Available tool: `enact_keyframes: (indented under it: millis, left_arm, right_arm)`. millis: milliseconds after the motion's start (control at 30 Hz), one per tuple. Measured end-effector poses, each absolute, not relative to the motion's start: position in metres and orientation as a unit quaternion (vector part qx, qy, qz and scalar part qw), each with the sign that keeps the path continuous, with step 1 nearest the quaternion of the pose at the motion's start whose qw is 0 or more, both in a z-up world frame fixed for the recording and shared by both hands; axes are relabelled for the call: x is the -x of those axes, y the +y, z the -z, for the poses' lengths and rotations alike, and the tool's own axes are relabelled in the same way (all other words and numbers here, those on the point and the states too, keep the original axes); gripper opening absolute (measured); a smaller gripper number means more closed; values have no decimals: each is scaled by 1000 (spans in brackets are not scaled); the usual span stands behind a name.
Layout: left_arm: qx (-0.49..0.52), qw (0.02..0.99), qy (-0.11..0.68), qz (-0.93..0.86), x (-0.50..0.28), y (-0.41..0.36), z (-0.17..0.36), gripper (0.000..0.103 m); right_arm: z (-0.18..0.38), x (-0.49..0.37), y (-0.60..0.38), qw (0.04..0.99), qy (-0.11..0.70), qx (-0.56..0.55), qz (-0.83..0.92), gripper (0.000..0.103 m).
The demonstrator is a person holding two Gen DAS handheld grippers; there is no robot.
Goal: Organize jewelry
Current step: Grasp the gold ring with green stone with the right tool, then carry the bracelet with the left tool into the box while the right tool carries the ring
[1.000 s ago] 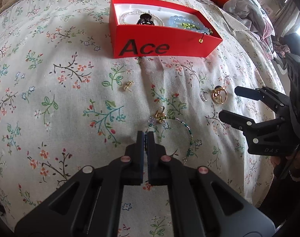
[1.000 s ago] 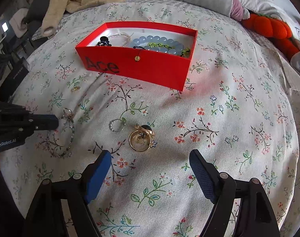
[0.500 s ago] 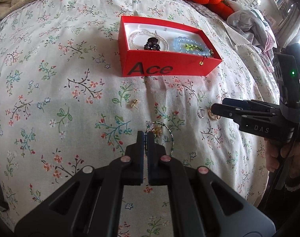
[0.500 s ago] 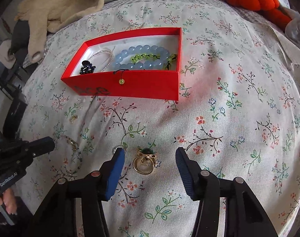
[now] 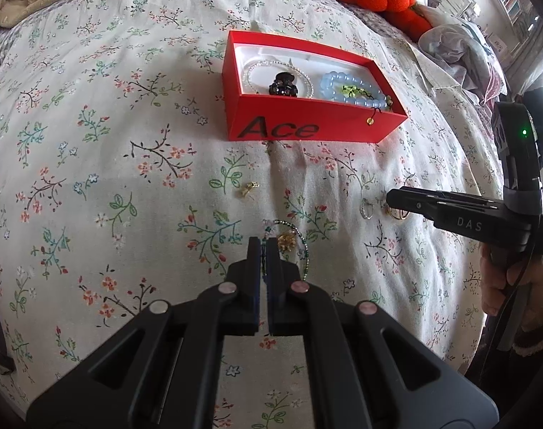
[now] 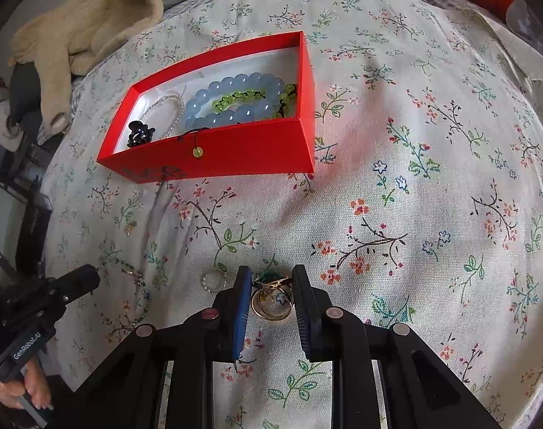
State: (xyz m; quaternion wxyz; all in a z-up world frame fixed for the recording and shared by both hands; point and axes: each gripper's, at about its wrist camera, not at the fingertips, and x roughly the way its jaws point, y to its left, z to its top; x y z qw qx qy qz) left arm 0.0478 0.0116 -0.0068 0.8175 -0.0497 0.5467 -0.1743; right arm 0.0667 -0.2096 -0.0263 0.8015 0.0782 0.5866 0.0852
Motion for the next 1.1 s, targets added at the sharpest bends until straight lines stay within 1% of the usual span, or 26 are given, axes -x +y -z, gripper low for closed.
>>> enact_keyframes:
  millis: [200, 467, 667, 833, 1100]
  left_arm:
    - [60, 828, 527, 182, -48, 12, -13, 3]
    - [89, 846, 491, 187, -57, 8, -42, 3]
    - [130, 856, 464, 190, -72, 4, -60, 3]
    - [167, 856, 450, 193, -88, -1, -64, 3]
    - [207, 854, 437, 191, -123, -10, -56, 3]
  right_arm:
    - [12, -65, -215, 807, 577, -86, -85, 23]
    - [-21, -64, -220, 832, 539, -98, -86, 23]
    - [-41, -70, -221, 848, 510, -115, -85, 23]
    - [-50, -77, -222, 858, 490, -127, -83, 23]
    - [-47, -95, -222, 866, 475, -137, -76, 23]
